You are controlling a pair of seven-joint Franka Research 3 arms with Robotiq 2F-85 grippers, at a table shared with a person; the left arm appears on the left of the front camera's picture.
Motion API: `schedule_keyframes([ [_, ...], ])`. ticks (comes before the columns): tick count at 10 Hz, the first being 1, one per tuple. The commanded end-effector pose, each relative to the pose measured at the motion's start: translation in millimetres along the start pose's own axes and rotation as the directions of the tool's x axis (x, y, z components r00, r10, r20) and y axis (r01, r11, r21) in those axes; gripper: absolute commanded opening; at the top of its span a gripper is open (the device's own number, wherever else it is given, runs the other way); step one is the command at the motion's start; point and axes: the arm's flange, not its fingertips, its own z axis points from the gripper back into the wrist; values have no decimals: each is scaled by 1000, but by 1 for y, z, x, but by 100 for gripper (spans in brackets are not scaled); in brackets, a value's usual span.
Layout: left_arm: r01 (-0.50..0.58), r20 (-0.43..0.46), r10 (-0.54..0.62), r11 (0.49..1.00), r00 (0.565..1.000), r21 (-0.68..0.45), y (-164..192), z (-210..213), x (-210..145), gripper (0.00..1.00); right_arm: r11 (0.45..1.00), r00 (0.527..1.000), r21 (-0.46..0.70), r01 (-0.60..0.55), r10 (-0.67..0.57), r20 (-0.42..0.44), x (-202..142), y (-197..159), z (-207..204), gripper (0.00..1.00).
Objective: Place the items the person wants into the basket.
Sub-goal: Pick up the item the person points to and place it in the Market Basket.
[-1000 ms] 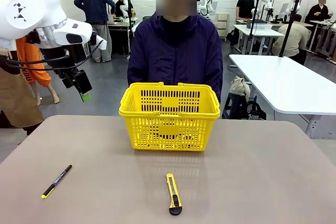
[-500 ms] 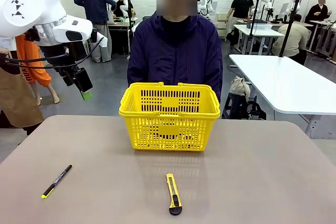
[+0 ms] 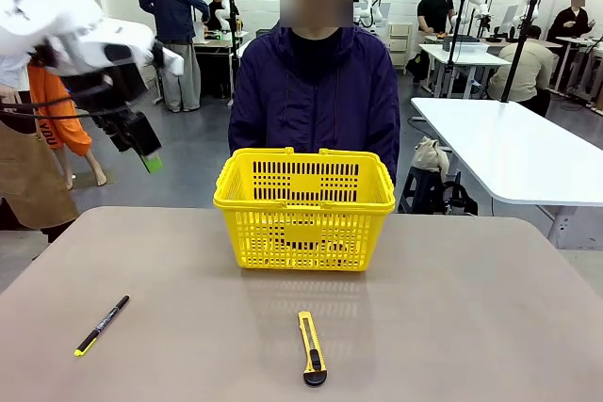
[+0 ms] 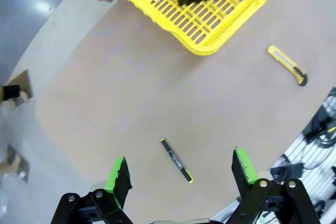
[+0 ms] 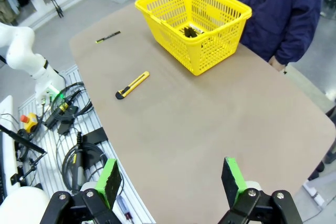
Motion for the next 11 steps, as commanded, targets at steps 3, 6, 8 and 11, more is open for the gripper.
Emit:
schedule_keyframes([
  [3,162,249,-92,947,964,-276,97,82,-105,100,1000,1000,9,-9,9,21,1,0,0,100],
  [6,320,421,-199,916,885,-241,163,102,-185,100,1000,1000,9,-9,9,21,1,0,0,100],
  [8,360,541,-171,895,824,-265,193,102,-234,100,1000,1000,9,-9,9,21,1,0,0,100],
  [11,367,634,-93,874,768,-317,212,97,-268,100,1000,1000,9,-9,9,21,1,0,0,100],
])
